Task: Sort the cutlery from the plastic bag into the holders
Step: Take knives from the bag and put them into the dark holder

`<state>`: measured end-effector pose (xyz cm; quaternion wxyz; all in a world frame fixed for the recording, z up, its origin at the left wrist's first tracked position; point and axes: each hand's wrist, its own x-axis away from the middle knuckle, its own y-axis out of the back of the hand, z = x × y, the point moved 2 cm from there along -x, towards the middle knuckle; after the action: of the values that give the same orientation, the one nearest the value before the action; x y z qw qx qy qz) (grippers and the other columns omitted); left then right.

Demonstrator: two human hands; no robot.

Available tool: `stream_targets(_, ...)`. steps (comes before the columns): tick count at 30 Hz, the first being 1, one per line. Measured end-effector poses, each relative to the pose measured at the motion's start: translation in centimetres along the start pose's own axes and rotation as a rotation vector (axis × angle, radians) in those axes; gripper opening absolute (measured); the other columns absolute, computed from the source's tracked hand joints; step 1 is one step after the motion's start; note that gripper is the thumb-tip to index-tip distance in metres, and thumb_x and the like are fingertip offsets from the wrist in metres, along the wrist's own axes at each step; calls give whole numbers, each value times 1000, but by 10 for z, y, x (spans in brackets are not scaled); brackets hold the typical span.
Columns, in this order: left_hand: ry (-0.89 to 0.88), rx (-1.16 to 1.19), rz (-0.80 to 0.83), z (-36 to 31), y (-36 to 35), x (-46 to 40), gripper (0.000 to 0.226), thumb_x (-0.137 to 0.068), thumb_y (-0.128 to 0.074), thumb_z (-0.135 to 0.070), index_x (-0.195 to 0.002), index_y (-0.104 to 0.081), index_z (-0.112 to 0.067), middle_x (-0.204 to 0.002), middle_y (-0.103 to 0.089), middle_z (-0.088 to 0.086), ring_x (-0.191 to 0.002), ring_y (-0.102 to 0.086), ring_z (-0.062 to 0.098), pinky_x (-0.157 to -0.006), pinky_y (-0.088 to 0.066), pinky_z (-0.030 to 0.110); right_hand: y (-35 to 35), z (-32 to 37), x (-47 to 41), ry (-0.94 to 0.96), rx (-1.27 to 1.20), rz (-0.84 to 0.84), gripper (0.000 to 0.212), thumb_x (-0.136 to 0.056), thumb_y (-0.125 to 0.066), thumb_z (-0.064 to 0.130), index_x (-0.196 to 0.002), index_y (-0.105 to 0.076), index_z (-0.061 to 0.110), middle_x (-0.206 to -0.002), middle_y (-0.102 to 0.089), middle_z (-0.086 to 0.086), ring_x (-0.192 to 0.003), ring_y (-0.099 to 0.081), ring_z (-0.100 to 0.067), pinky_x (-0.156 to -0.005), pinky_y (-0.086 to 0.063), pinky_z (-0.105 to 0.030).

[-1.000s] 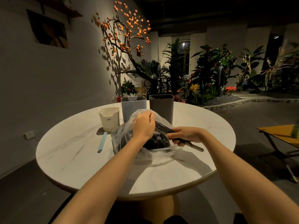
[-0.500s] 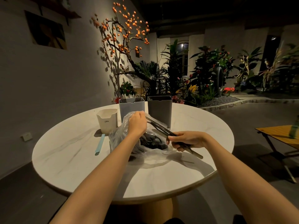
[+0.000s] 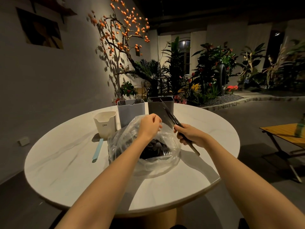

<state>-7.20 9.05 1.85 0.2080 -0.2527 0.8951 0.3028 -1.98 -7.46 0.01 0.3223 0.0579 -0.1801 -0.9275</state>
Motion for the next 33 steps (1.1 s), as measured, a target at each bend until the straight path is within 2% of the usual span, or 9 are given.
stream_targets(4, -9, 72, -4, -5, -11, -7, 22, -101, -43, -14, -88, -61, -12, -74, -65, 2, -63, -61, 11, -63, -53, 23, 5, -3, -9, 30, -27, -14, 28, -104, -38, 33, -95, -50, 9, -64, -43, -2, -51, -40, -11, -48, -37, -19)
stream_targets(7, 23, 102, -7, -5, -20, -16, 16, -101, -44, -14, -105, -60, -12, -94, -65, 3, -83, -65, 16, -77, -55, 28, 7, -7, -17, 77, -41, -33, 29, -103, -38, 33, -97, -52, 9, -64, -44, -2, -52, -41, -11, -50, -38, -20)
stream_targets(11, 101, 17, 78, 0, -34, -29, 31, -102, -42, -21, -126, -54, -6, -117, -63, 9, -108, -59, 22, -94, -49, 36, 8, -6, -32, 138, -52, -76, 30, -103, -40, 34, -95, -55, 9, -66, -49, -3, -54, -43, -11, -53, -40, -21)
stream_targets(14, 142, 35, 127, 5, -43, -41, 30, -100, -44, -26, -121, -56, -8, -113, -64, 9, -104, -59, 22, -90, -48, 35, 7, -6, -44, 163, -72, -107, 28, -103, -39, 34, -92, -54, 13, -68, -50, -4, -55, -44, -12, -53, -40, -20)
stream_targets(19, 115, 17, 188, 8, -60, -56, 30, -99, -49, -30, -103, -62, -4, -87, -61, 3, -80, -55, 15, -65, -40, 24, 5, -5, -62, 231, -116, -180, 25, -104, -38, 32, -89, -54, 21, -70, -52, -4, -58, -44, -11, -52, -39, -20)
stream_targets(23, 146, 121, 154, 18, -68, -55, 34, -99, -51, -30, -90, -59, 1, -70, -54, 1, -65, -49, 12, -63, -41, 23, -1, -11, -74, 277, -138, -242, 25, -105, -36, 26, -90, -55, 22, -70, -53, -1, -59, -45, -10, -55, -39, -21)
stream_targets(27, 197, 277, 86, 29, -70, -50, 33, -100, -49, -24, -80, -60, 0, -69, -55, 7, -65, -50, 16, -66, -44, 33, -13, -22, -80, 233, -202, -225, 32, -104, -37, 33, -91, -55, 9, -66, -51, -2, -58, -45, -11, -55, -39, -21)
stream_targets(30, 269, 368, 18, 39, -67, -47, 32, -100, -45, -16, -72, -57, -5, -68, -53, 9, -66, -50, 21, -65, -43, 38, -15, -23, -77, 219, -219, -159, 34, -103, -37, 35, -88, -55, 9, -65, -54, -1, -57, -49, -10, -55, -43, -16)
stream_targets(33, 299, 413, -52, 40, -61, -46, 32, -101, -44, -20, -76, -60, -8, -74, -60, 5, -70, -60, 16, -65, -51, 30, -15, -22, -72, 188, -268, -80, 36, -102, -39, 37, -94, -59, 8, -68, -58, -2, -58, -53, -9, -57, -45, -18)
